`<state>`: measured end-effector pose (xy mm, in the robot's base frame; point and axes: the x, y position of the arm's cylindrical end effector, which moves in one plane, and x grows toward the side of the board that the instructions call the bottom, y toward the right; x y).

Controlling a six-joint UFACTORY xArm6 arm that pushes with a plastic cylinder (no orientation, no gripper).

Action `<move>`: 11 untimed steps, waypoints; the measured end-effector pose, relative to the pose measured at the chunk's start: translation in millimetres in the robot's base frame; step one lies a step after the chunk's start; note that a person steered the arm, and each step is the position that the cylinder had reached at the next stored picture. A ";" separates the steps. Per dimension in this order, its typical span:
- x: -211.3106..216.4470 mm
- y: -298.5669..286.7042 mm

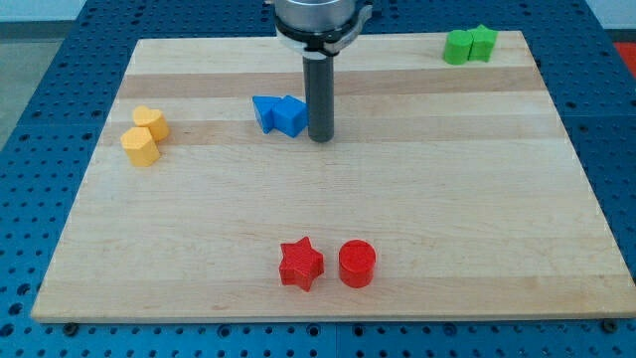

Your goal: Move the blue blocks towards the top left of the board

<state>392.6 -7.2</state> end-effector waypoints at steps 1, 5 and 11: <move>-10.5 0.8; -18.3 -76.2; -56.7 -180.5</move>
